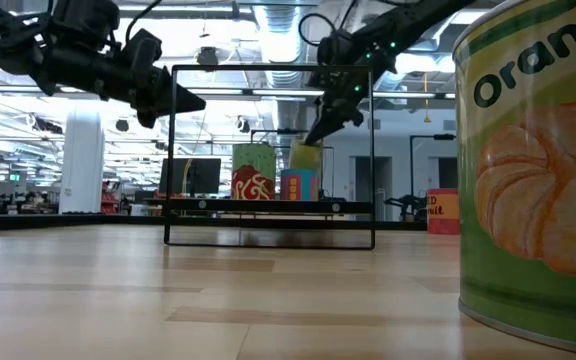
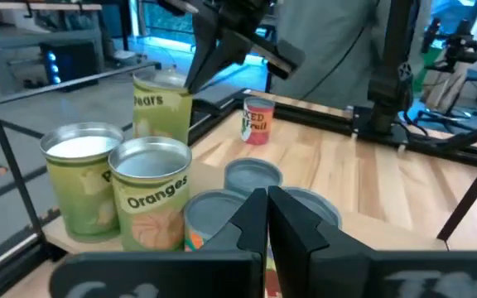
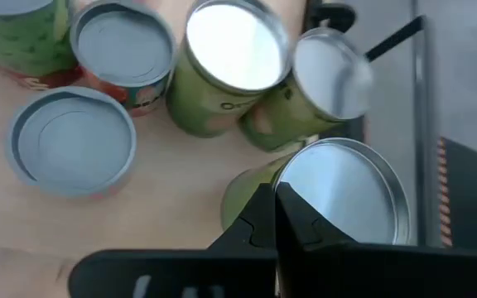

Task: Pick and place cans onto a shelf
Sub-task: Put the canned pears on the shelf aligned with the other canned pears, then put the canned oranges on the shelf aligned with the other canned oranges

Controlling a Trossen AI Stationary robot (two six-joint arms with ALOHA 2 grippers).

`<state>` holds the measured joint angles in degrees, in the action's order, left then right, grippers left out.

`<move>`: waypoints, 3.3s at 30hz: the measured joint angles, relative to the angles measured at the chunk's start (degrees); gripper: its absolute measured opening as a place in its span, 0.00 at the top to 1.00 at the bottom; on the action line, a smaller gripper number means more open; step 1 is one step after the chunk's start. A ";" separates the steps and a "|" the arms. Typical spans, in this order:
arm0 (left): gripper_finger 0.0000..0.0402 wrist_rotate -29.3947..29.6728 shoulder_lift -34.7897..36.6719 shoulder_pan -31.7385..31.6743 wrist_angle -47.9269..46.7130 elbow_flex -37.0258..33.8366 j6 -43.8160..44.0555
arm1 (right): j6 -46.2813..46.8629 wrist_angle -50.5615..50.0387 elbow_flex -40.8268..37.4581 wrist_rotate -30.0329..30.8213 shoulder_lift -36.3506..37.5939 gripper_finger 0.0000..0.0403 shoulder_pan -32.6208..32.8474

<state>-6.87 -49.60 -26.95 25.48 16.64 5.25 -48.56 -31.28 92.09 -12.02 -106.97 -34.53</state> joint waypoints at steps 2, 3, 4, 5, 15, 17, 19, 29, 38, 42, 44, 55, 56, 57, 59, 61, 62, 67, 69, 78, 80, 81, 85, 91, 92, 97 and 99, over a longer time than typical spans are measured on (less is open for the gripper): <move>1.00 -0.44 -0.76 -0.64 -0.03 0.00 0.42 | -0.01 -0.15 0.30 -0.32 -0.96 0.99 -0.13; 1.00 -0.40 -1.10 -0.69 0.03 0.00 0.42 | -0.01 0.00 0.41 -0.55 -1.37 0.99 -0.12; 1.00 -0.42 -1.45 -0.69 0.48 0.00 0.42 | 0.00 0.14 0.42 -1.18 -1.68 0.99 -0.12; 1.00 -0.42 -1.85 -0.69 1.09 0.00 0.44 | 0.02 0.18 0.42 -1.80 -1.99 0.99 -0.12; 1.00 -0.88 -4.06 -0.64 3.79 0.00 0.58 | -0.51 1.10 0.53 -1.61 -3.11 0.99 -0.22; 1.00 -0.94 -4.07 -0.63 3.87 0.00 0.71 | -0.66 0.99 0.53 -1.63 -3.07 0.99 -0.38; 1.00 -0.94 -4.03 -0.59 3.99 0.00 0.79 | -0.61 1.63 0.53 -1.62 -3.07 0.98 -0.35; 1.00 -1.50 -4.00 -0.56 4.32 0.00 0.97 | -1.05 3.56 0.50 -2.50 -4.19 0.99 -0.38; 1.00 -1.86 -4.00 -0.52 4.65 0.00 1.21 | -1.03 3.77 0.56 -3.02 -5.58 0.98 -0.45; 1.00 -1.86 -4.00 -0.47 4.65 0.00 1.31 | -1.09 3.71 0.55 -2.83 -5.58 0.97 -0.45; 1.00 -1.86 -4.00 -0.50 4.65 0.00 1.36 | -1.05 3.69 0.55 -2.85 -5.58 0.97 -0.45; 1.00 -1.86 -4.00 -0.37 4.65 0.00 1.43 | -0.85 3.94 0.55 -1.40 -5.58 0.85 -0.45; 1.00 -1.84 -4.00 -0.29 4.65 0.00 1.43 | -0.81 3.96 0.55 -1.38 -5.58 0.84 -0.45; 1.00 -1.84 -4.00 -0.13 4.65 0.00 1.43 | -0.55 4.10 0.54 -1.39 -5.58 0.83 -0.45; 1.00 -1.85 -4.00 0.12 4.65 0.00 1.43 | 0.02 4.60 0.53 -1.37 -5.58 0.82 -0.45; 1.00 -1.86 -4.00 0.38 4.65 0.00 1.43 | 0.11 5.20 0.53 -1.37 -5.58 0.81 -0.45; 1.00 -1.84 -4.00 0.51 4.65 0.00 1.43 | 0.11 5.47 0.53 -1.37 -5.58 0.81 -0.45; 1.00 -1.84 -4.00 1.08 4.65 0.00 1.43 | 0.22 6.18 0.53 -1.37 -5.58 0.81 -0.45; 1.00 -1.84 -4.00 1.12 4.65 0.00 1.43 | 0.23 6.28 0.53 -1.37 -5.58 0.81 -0.45; 1.00 -1.81 -4.00 1.12 4.47 0.00 0.91 | 0.66 7.74 0.42 -1.22 -3.67 0.81 0.57; 1.00 -1.79 -3.98 1.12 3.78 0.00 0.23 | 0.70 7.29 0.42 -0.09 -1.48 0.81 1.66; 1.00 -1.77 -3.98 1.12 3.77 0.00 0.16 | 0.68 6.45 0.42 1.20 -0.20 0.82 2.41; 1.00 -1.79 -3.98 1.19 3.84 0.00 -0.72 | 1.53 -0.61 0.12 5.66 5.50 0.89 6.69; 1.00 -1.80 -3.98 1.24 3.77 0.00 -3.33 | 13.71 -4.57 -7.96 5.84 16.85 0.97 15.12; 1.00 -1.87 -3.98 1.25 3.77 0.00 -3.84 | 16.67 -4.40 -10.23 6.03 18.85 0.96 17.00; 1.00 -3.51 -3.98 1.29 3.75 0.00 -5.04 | 33.83 -4.98 -19.31 15.56 27.14 0.99 31.05; 1.00 -4.37 -3.98 1.30 3.57 0.00 -5.04 | 42.20 -7.11 -20.37 20.10 28.62 0.98 37.88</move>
<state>-11.25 -53.58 -25.65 29.05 16.64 0.21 -6.36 -38.40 71.72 8.08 -78.35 3.35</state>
